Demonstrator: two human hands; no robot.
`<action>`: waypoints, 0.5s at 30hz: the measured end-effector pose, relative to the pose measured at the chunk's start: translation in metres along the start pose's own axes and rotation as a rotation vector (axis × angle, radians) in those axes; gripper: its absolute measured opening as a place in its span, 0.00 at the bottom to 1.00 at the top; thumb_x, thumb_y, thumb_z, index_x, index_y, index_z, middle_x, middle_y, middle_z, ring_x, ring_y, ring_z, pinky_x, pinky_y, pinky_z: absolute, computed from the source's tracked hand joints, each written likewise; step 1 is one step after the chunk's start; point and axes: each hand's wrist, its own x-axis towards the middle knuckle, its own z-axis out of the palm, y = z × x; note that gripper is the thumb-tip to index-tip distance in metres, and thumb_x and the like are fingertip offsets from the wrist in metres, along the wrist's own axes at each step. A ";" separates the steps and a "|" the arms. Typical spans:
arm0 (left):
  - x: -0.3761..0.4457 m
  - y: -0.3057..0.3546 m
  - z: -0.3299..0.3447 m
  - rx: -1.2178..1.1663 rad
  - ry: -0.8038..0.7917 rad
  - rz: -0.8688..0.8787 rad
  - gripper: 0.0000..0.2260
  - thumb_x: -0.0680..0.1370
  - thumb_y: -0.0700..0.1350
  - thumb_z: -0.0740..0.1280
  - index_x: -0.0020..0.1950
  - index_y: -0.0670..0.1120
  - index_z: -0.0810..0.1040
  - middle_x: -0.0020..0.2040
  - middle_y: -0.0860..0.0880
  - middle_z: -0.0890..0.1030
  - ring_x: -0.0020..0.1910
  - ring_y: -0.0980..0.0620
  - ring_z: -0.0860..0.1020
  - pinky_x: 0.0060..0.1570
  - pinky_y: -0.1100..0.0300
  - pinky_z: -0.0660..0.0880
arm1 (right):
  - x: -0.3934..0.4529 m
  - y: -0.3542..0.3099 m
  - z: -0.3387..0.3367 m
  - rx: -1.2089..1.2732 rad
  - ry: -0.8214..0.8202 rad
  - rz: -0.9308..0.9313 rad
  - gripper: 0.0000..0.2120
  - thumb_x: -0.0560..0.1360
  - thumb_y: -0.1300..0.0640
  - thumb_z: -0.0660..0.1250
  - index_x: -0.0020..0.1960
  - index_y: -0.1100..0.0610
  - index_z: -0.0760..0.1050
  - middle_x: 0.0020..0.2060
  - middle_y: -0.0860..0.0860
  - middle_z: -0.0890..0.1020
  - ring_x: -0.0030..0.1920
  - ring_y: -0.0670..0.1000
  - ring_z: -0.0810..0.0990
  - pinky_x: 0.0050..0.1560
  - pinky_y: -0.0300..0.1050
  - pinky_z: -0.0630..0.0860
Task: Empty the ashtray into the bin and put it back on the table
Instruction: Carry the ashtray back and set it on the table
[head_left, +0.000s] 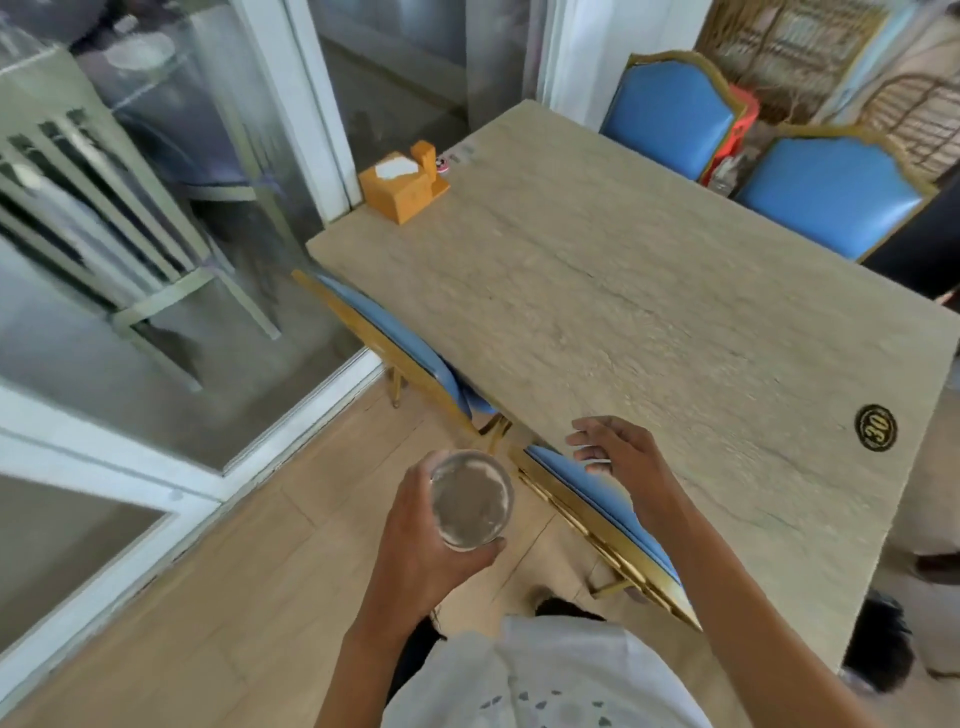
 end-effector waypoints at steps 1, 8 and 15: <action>0.011 -0.004 -0.010 0.010 -0.026 0.025 0.49 0.58 0.57 0.84 0.73 0.62 0.62 0.67 0.64 0.71 0.66 0.62 0.72 0.59 0.67 0.73 | 0.002 -0.001 0.008 0.007 0.047 0.008 0.12 0.85 0.60 0.61 0.58 0.63 0.82 0.51 0.61 0.86 0.46 0.55 0.83 0.41 0.39 0.80; 0.072 -0.020 -0.057 0.074 -0.183 0.185 0.48 0.59 0.57 0.84 0.73 0.59 0.62 0.66 0.61 0.72 0.64 0.62 0.71 0.60 0.66 0.72 | 0.018 0.004 0.034 -0.069 0.248 0.028 0.09 0.85 0.58 0.63 0.57 0.61 0.80 0.46 0.54 0.86 0.40 0.50 0.83 0.39 0.37 0.78; 0.133 -0.015 -0.047 0.062 -0.273 0.224 0.46 0.60 0.56 0.84 0.71 0.62 0.62 0.65 0.61 0.73 0.64 0.63 0.72 0.61 0.64 0.74 | 0.052 -0.003 -0.014 0.000 0.399 0.077 0.10 0.84 0.59 0.63 0.59 0.62 0.80 0.46 0.56 0.86 0.41 0.53 0.83 0.41 0.41 0.79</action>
